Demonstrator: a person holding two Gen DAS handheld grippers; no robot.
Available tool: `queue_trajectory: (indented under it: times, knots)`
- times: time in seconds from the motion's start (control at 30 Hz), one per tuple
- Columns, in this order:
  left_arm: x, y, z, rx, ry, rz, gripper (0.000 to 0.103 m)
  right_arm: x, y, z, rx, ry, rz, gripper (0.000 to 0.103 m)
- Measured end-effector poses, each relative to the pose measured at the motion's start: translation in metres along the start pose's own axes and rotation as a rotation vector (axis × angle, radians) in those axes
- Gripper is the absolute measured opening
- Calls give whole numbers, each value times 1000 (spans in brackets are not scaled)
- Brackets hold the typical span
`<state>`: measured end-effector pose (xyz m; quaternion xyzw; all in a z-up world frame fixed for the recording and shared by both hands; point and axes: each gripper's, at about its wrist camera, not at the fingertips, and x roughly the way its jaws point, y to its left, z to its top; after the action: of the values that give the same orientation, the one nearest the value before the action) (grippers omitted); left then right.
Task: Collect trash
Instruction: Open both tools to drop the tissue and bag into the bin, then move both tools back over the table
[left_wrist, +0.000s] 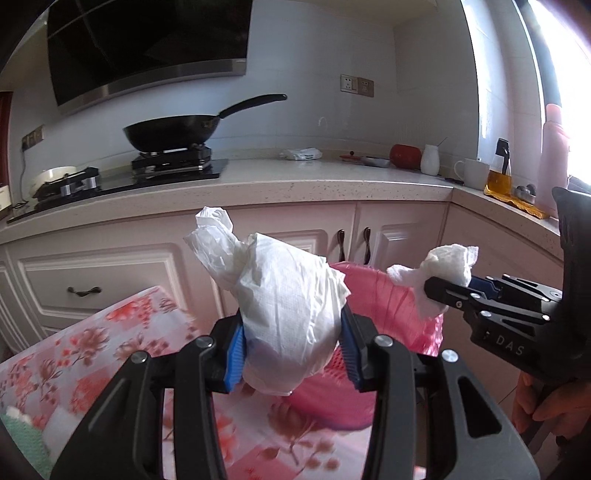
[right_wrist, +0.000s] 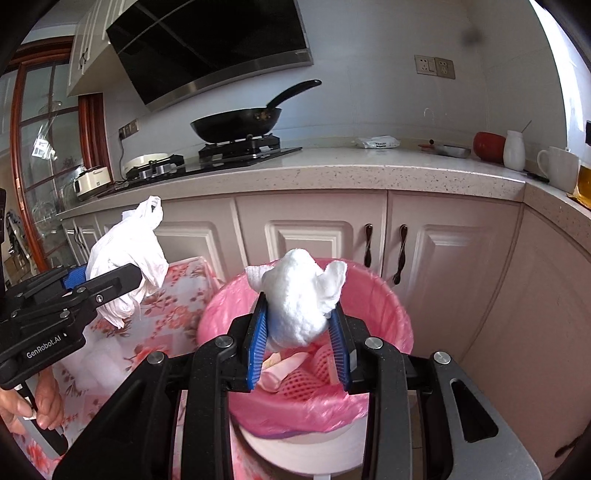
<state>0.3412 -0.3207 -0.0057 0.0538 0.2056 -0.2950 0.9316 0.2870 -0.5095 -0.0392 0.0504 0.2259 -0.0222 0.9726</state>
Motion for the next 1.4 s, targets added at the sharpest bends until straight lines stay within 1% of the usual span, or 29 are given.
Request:
queue_trajectory:
  times: [0.1,0.23,0.37,0.5,0.57,0.6,0.63,0.73,0.87,0.97,1.03,1.13,1.17,1.23,1.3,1.33,1.4]
  knots:
    - [28,-9,9,7,22,-37,42,13,-10,4,8,17,-8,32]
    - [59,-14,13,6,45,-57,42,28,-23,7,24,39,-17,32]
    - [77,-17,10,0,62,-74,43,38,-30,10,20,41,-14,34]
    - [95,-16,3,-15,81,-86,47,49,-37,8,32,57,-13,35]
    - [103,-15,-1,-18,89,-90,50,54,-40,6,35,69,-6,40]
    - [106,-15,-3,-13,95,-93,54,57,-41,5,39,75,-9,48]
    - [110,-14,-6,-5,100,-93,56,59,-43,5,49,76,-10,51]
    - [114,-12,-10,-6,109,-101,59,59,-47,2,60,79,-16,51]
    - [108,-4,-14,-21,98,-85,62,53,-49,1,70,73,-23,51]
    - [97,4,-17,-31,86,-66,67,45,-46,0,66,70,-21,52]
    - [88,8,-18,-39,82,-49,81,38,-39,-1,59,62,-14,58]
    - [68,16,-21,-57,65,-10,92,26,-27,-3,43,45,-3,63]
    - [62,18,-21,-58,62,3,93,22,-21,-5,34,40,-1,64]
    - [47,23,-24,-55,61,48,98,11,-9,-9,23,32,-3,70]
    - [32,29,-28,-49,56,81,98,1,3,-13,16,19,1,82]
    - [25,32,-30,-48,53,91,98,-3,9,-15,10,13,7,84]
    - [7,37,-37,-41,56,126,98,-12,26,-21,-16,6,16,85]
